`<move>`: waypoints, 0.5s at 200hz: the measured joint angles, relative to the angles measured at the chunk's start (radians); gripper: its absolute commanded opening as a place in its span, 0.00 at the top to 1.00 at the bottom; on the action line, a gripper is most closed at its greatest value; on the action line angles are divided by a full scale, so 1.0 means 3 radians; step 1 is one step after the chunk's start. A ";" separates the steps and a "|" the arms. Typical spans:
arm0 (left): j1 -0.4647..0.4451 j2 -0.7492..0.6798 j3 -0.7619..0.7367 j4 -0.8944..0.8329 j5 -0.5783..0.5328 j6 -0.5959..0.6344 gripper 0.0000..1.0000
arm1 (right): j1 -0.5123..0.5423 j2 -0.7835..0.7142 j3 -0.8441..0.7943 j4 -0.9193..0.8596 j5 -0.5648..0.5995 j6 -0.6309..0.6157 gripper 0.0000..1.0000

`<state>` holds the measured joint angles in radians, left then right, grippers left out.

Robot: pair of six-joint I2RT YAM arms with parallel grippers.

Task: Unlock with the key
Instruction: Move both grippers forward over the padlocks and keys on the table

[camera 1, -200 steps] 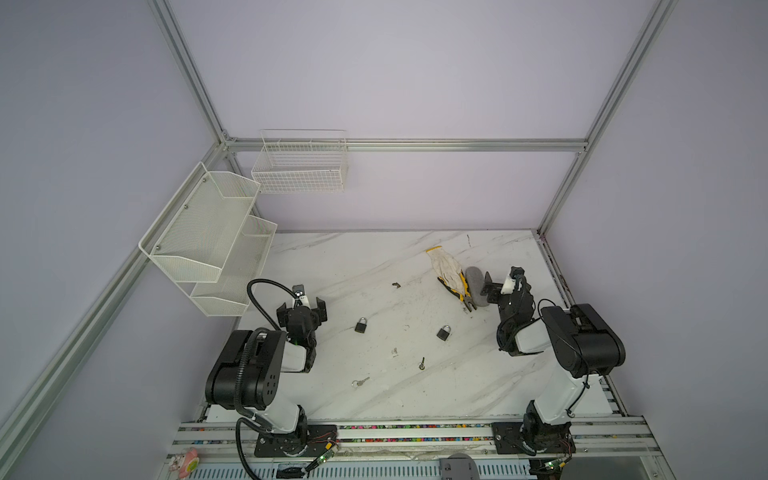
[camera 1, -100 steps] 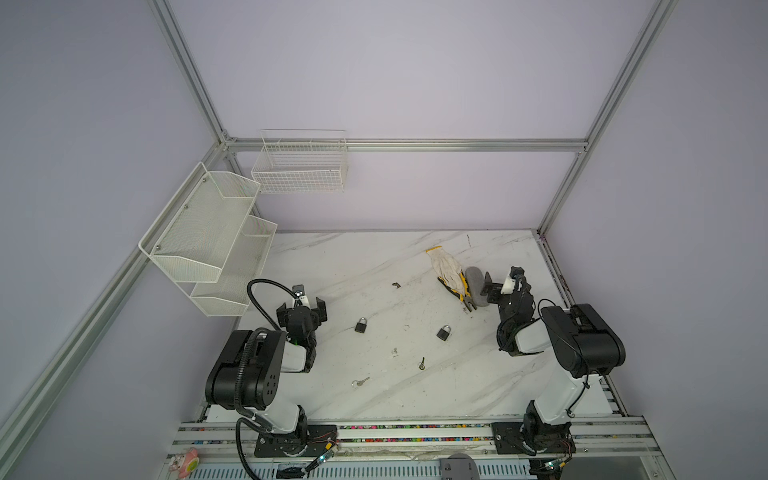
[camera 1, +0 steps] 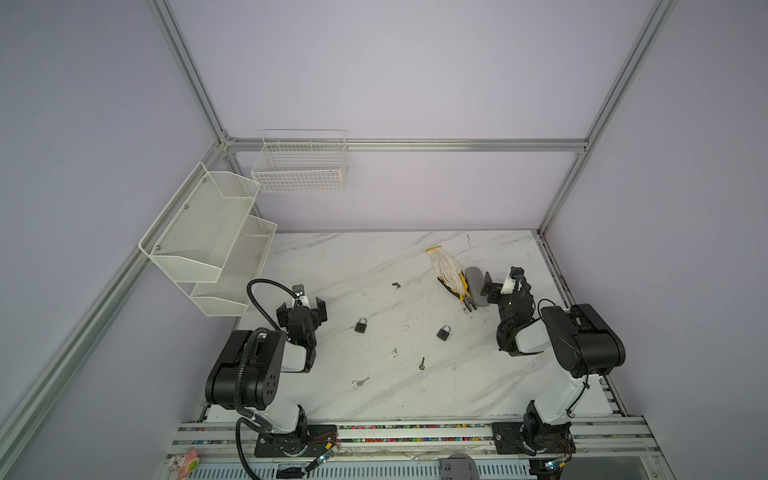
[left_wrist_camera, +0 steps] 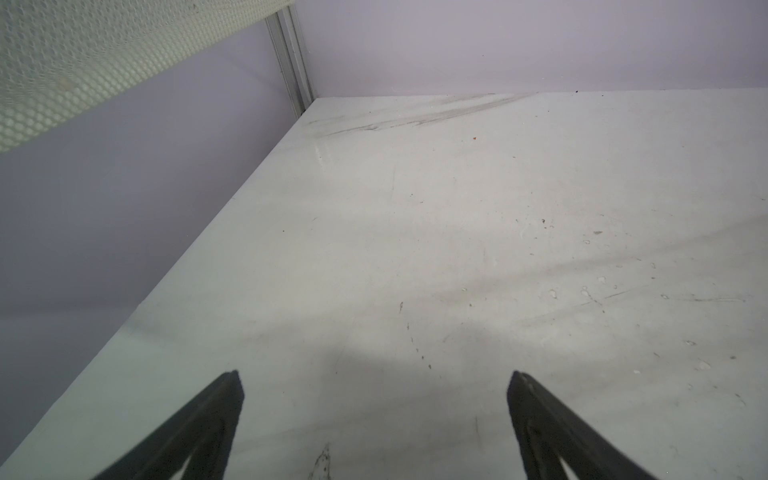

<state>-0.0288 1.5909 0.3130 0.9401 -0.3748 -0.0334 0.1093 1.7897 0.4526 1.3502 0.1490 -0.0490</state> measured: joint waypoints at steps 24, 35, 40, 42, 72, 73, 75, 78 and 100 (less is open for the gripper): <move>0.0000 -0.0033 0.0001 -0.0061 -0.0048 -0.0031 0.00 | 0.0000 0.0000 -0.0011 0.0029 0.0015 -0.0004 0.03; 0.0000 -0.0081 0.0001 -0.0116 -0.0064 -0.0037 0.00 | 0.0000 -0.0010 -0.0045 0.0076 0.0037 -0.0004 0.03; 0.0000 -0.0099 0.0001 -0.0127 -0.0066 -0.0036 0.00 | 0.0001 -0.0024 -0.0066 0.0090 0.0043 -0.0003 0.03; 0.0000 -0.0106 0.0001 -0.0130 -0.0066 -0.0036 0.00 | 0.0001 -0.0036 -0.0083 0.0097 0.0050 -0.0003 0.03; 0.0000 -0.0188 0.0001 -0.0102 -0.0070 -0.0028 0.00 | 0.0000 -0.0264 -0.0149 0.0027 0.0094 -0.0001 0.03; 0.0000 -0.0192 0.0001 -0.0099 -0.0070 -0.0028 0.00 | 0.0000 -0.0275 -0.0148 0.0022 0.0094 -0.0001 0.03; 0.0000 -0.0206 0.0001 -0.0104 -0.0070 -0.0028 0.00 | 0.0000 -0.0304 -0.0146 0.0006 0.0094 -0.0003 0.03; -0.0001 -0.0225 0.0001 -0.0114 -0.0069 -0.0027 0.00 | 0.0000 -0.0334 -0.0144 -0.0018 0.0095 -0.0003 0.03; -0.0001 -0.0559 0.0001 -0.0296 -0.0064 -0.0034 0.00 | 0.0000 -0.0682 -0.0057 -0.0324 0.0116 0.0065 0.03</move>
<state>-0.0292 1.4231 0.3134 0.8513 -0.3939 -0.0437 0.1093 1.5852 0.4355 1.2530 0.1837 -0.0296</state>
